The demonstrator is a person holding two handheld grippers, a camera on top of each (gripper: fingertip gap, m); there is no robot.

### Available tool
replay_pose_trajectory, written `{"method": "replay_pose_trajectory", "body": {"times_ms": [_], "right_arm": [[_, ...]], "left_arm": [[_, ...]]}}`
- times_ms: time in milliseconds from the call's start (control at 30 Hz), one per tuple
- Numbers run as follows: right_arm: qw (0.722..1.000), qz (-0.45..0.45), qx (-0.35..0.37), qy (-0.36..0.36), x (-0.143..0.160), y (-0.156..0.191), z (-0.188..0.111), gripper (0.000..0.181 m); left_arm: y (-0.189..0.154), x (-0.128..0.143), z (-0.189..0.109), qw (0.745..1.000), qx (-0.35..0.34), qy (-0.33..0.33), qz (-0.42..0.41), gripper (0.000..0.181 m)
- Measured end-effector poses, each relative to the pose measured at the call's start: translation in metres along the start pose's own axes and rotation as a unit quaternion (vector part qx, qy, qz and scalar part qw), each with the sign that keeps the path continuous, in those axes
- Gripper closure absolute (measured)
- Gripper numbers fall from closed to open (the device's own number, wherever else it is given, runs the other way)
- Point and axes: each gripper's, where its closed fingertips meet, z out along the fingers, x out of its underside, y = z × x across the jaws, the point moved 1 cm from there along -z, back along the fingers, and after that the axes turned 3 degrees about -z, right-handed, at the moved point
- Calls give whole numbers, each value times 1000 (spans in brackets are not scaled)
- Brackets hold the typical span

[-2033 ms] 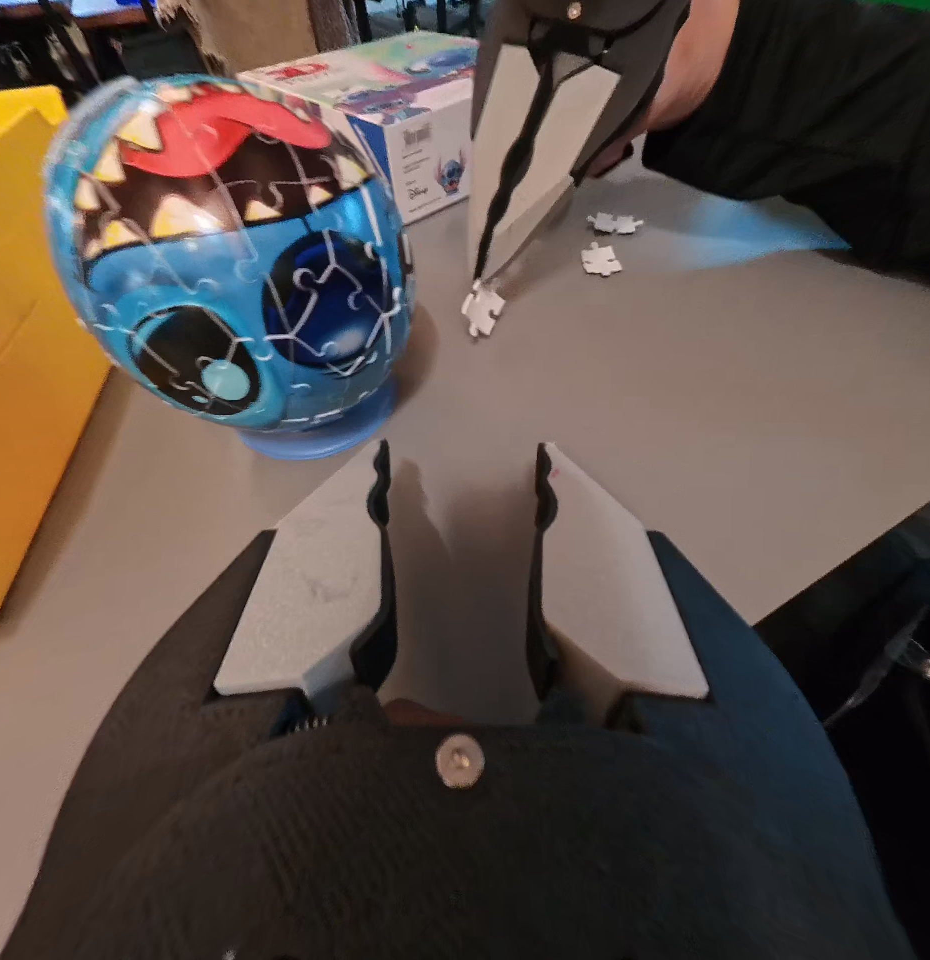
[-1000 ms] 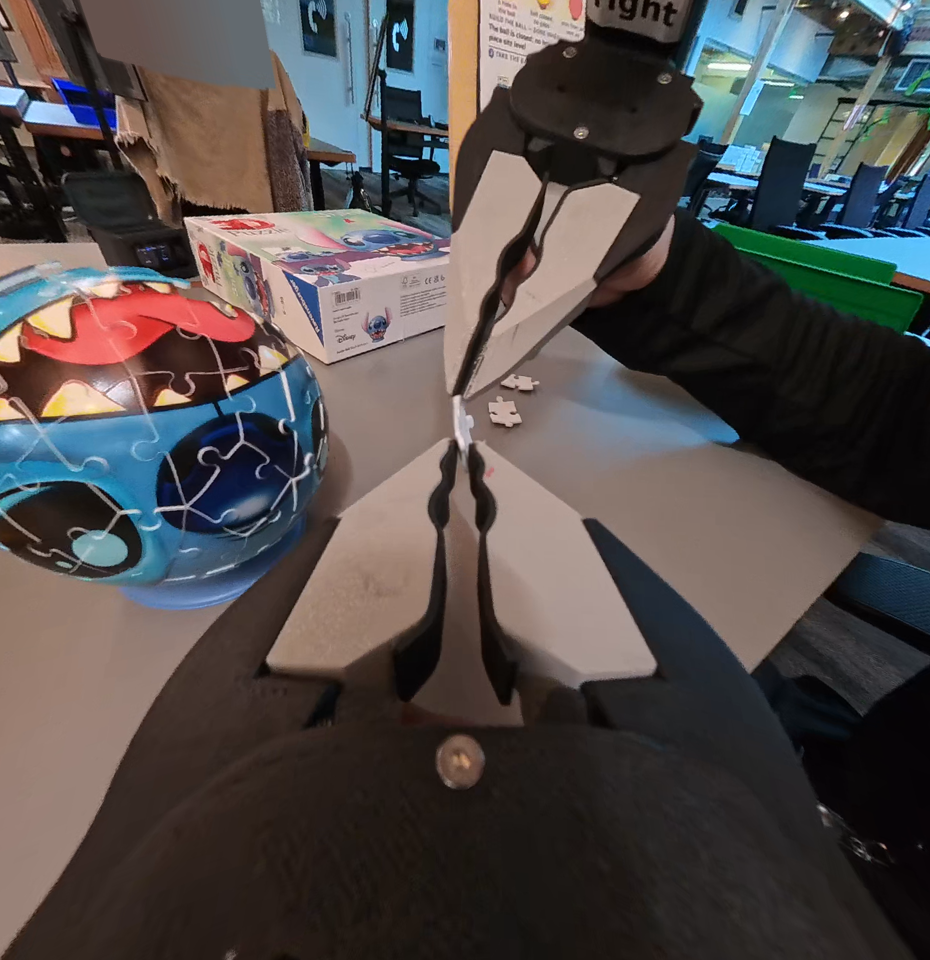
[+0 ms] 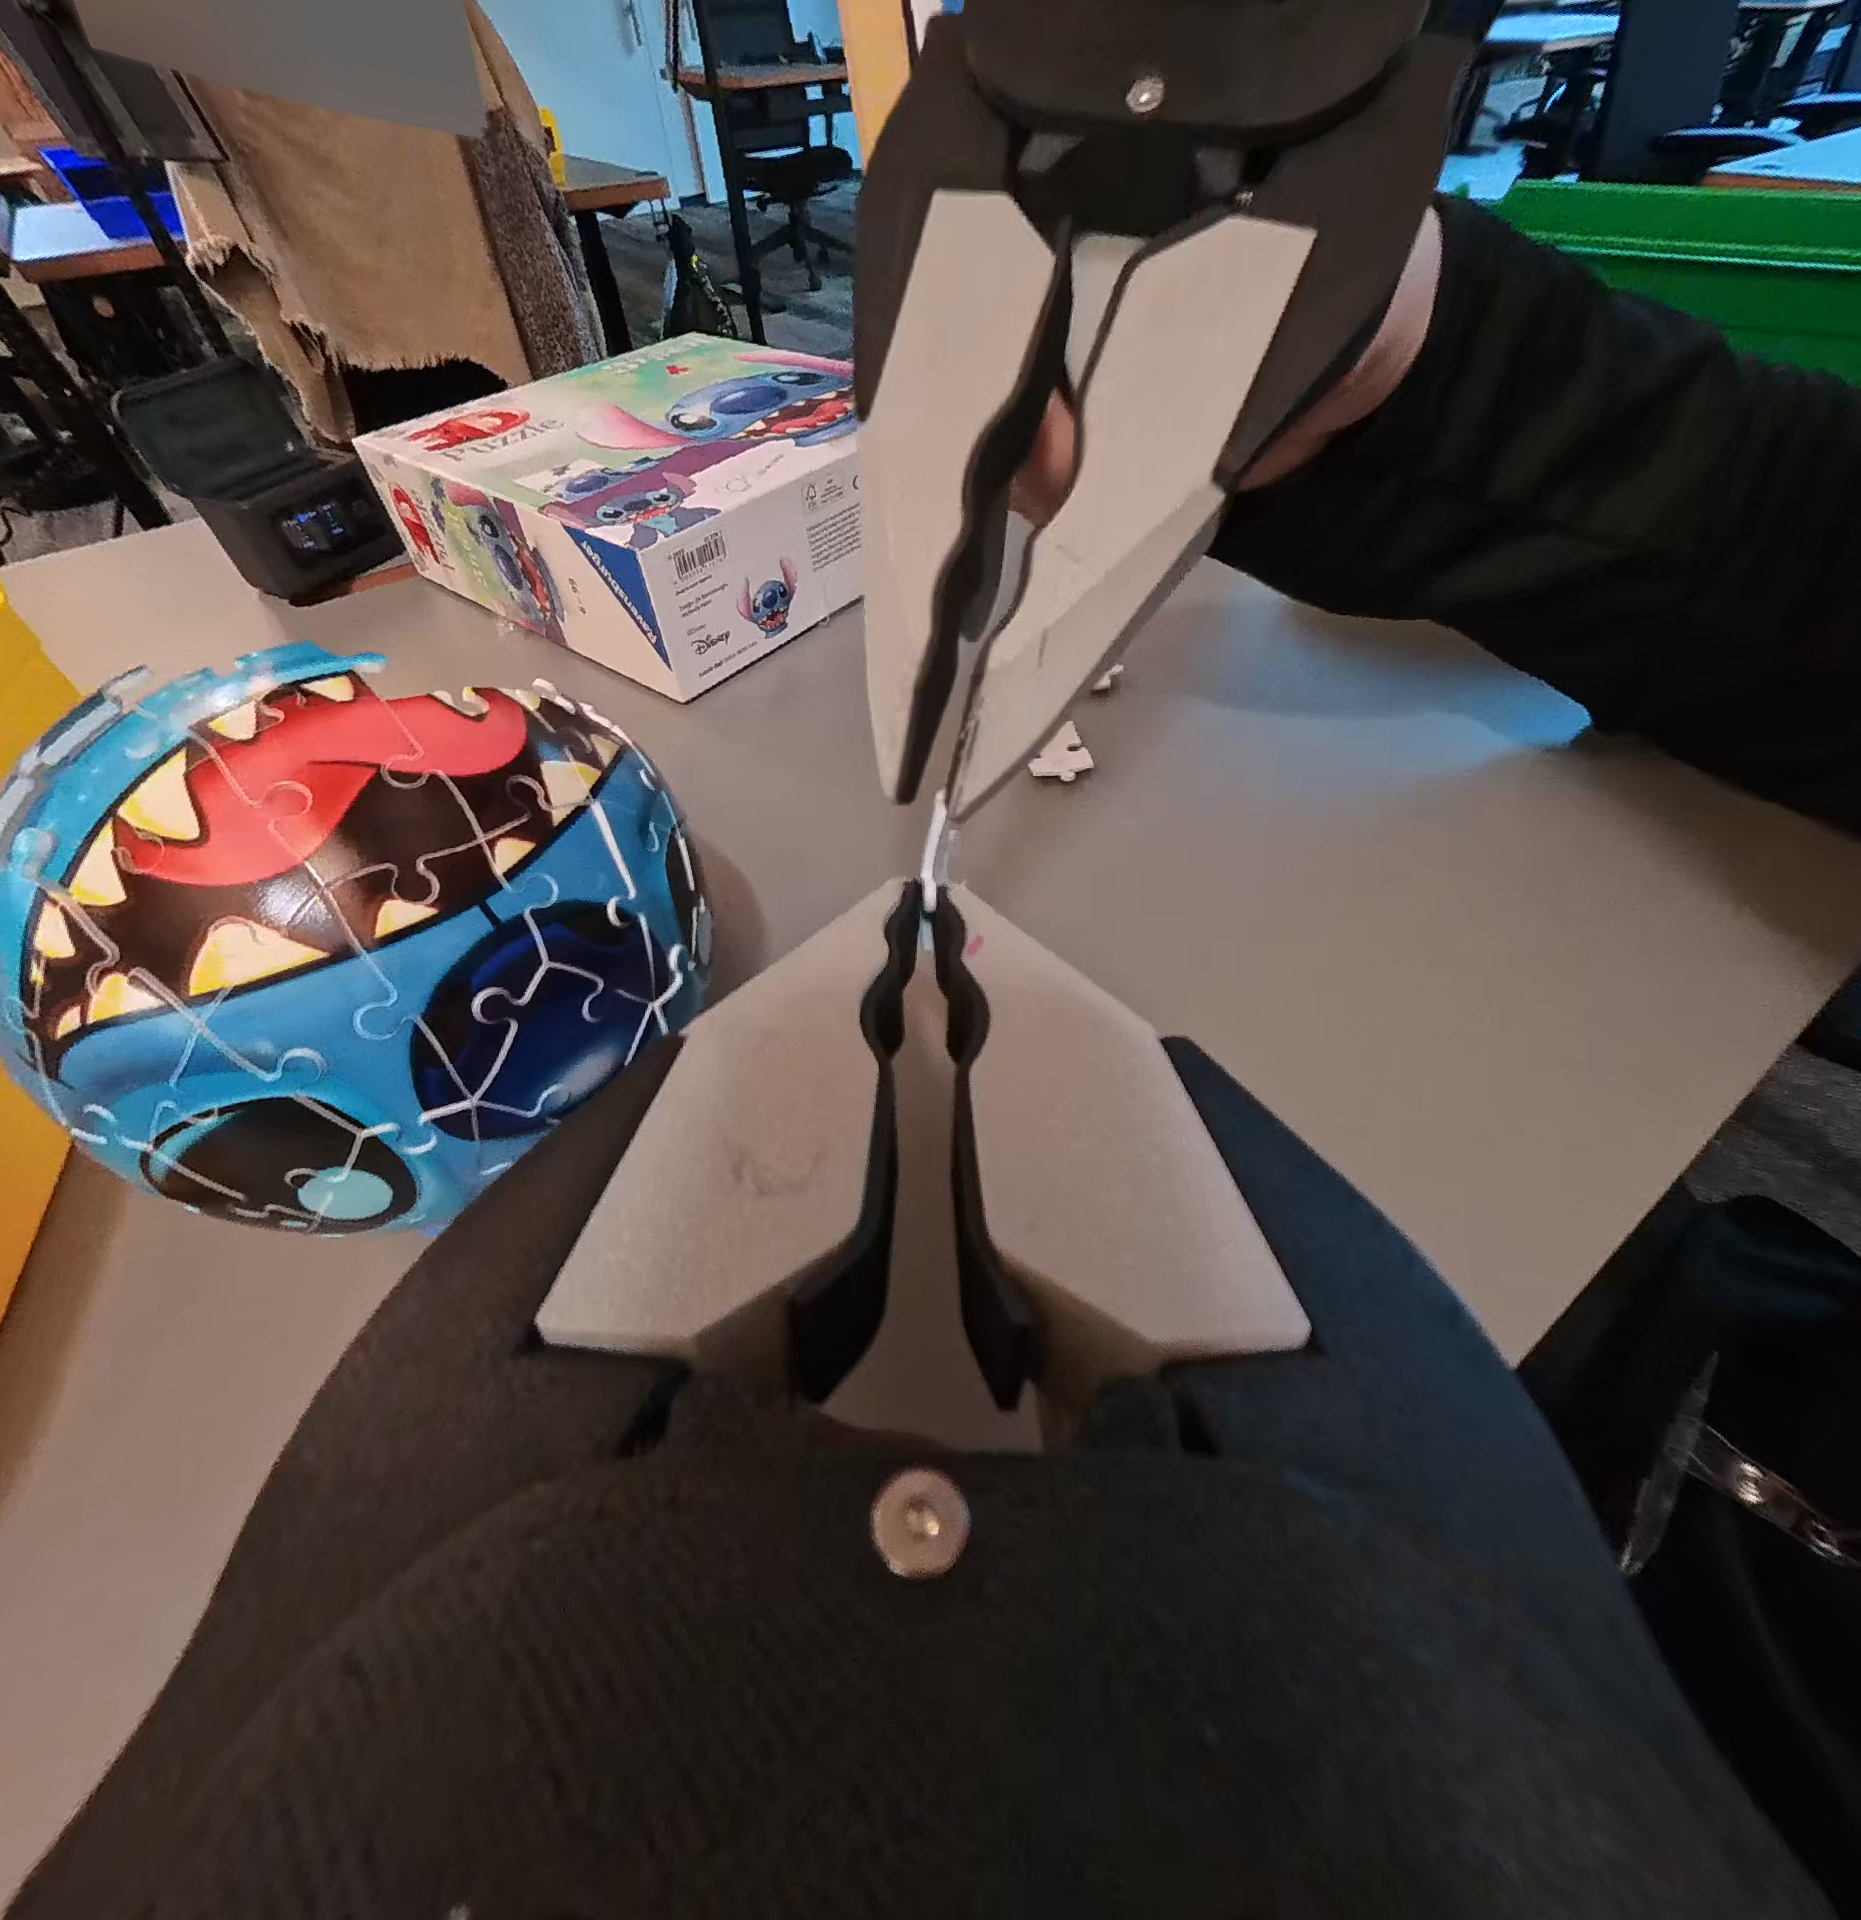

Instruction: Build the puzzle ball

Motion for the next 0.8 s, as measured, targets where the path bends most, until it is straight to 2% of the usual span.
{"method": "replay_pose_trajectory", "body": {"times_ms": [100,367,500,800], "right_arm": [[1000,2,-11,4,2,3,3,181],[1000,11,-11,8,6,0,0,181],[1000,19,-14,-12,0,-1,-3,181],[999,19,-21,-20,-2,1,0,181]], "left_arm": [[-1,0,0,1000,-1,0,14,181],[3,-5,-5,1000,-11,-10,11,181],[2,-8,-6,1000,1,-21,-14,181],[-1,-8,-6,1000,13,-22,-7,181]]}}
